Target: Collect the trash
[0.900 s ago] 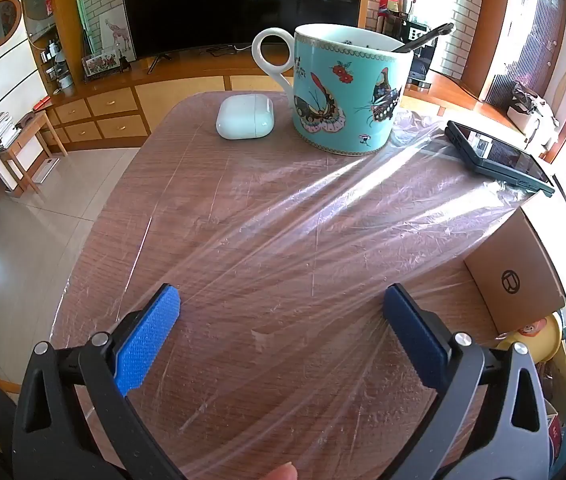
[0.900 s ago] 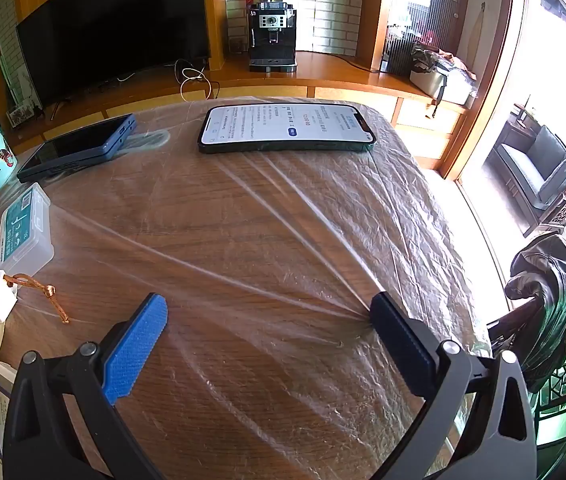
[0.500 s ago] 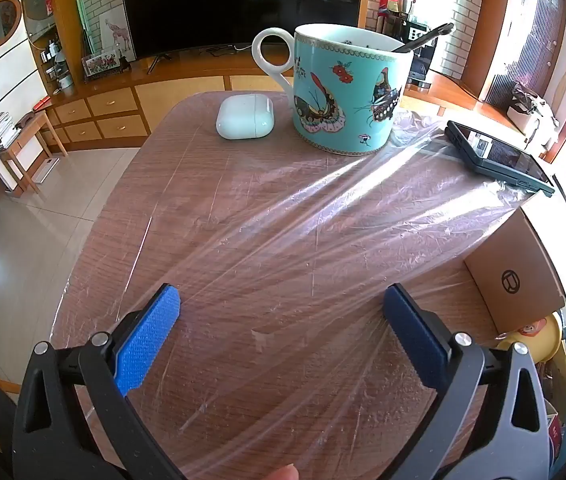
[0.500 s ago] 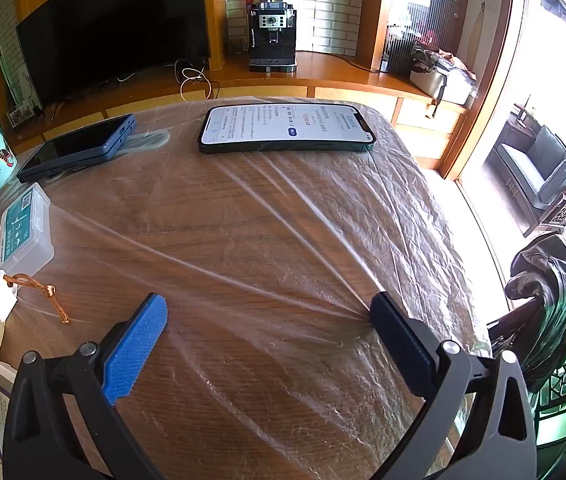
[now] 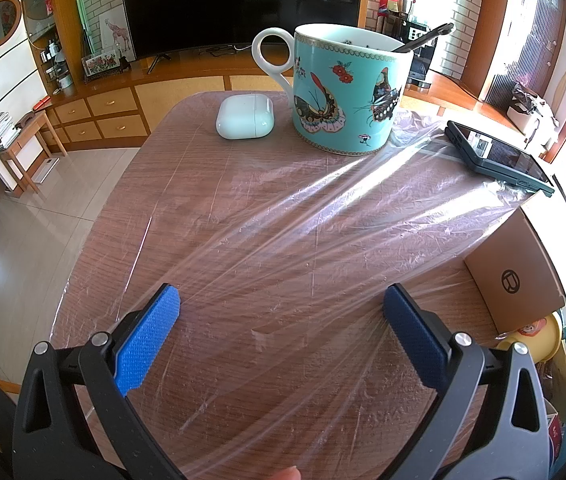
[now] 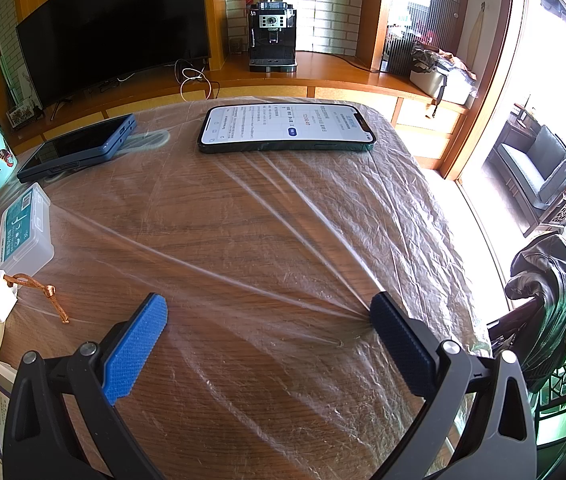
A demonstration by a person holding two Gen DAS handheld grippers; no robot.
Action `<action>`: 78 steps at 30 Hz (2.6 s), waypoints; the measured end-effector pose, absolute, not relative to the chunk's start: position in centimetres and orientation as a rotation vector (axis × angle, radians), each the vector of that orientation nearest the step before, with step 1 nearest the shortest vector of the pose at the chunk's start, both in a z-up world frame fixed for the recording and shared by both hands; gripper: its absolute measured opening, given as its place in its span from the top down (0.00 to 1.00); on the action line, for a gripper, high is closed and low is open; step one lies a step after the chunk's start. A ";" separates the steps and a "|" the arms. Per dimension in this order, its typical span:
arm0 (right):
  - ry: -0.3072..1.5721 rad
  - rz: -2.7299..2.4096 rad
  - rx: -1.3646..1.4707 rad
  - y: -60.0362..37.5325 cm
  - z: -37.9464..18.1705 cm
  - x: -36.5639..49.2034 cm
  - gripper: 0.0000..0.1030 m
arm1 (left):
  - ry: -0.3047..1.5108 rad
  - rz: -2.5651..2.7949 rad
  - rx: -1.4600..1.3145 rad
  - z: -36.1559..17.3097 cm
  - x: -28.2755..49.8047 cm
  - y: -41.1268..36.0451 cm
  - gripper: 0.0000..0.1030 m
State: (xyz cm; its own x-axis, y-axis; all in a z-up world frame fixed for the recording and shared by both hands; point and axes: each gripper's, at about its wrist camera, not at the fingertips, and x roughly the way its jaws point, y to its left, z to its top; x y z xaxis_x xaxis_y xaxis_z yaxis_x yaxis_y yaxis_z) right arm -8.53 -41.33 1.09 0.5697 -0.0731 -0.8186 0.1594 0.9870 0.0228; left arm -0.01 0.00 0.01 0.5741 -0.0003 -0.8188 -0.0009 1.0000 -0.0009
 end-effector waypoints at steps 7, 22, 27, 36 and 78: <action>0.955 -0.137 0.098 -41.3 1.1 -8.5 0.03 | 0.959 0.001 -0.001 0.0 0.0 0.0 0.01; 0.955 -0.137 0.098 -41.3 1.1 -8.5 0.03 | 0.959 0.001 -0.001 0.0 0.0 0.0 0.01; 0.955 -0.137 0.098 -41.3 1.1 -8.5 0.03 | 0.959 0.001 -0.001 0.0 0.0 0.0 0.01; 0.955 -0.137 0.098 -41.3 1.1 -8.5 0.03 | 0.959 0.001 -0.001 0.0 0.0 0.0 0.01; 0.894 0.328 0.041 -29.0 5.7 -13.6 0.04 | 0.960 -0.594 0.081 5.6 -13.7 -11.3 0.01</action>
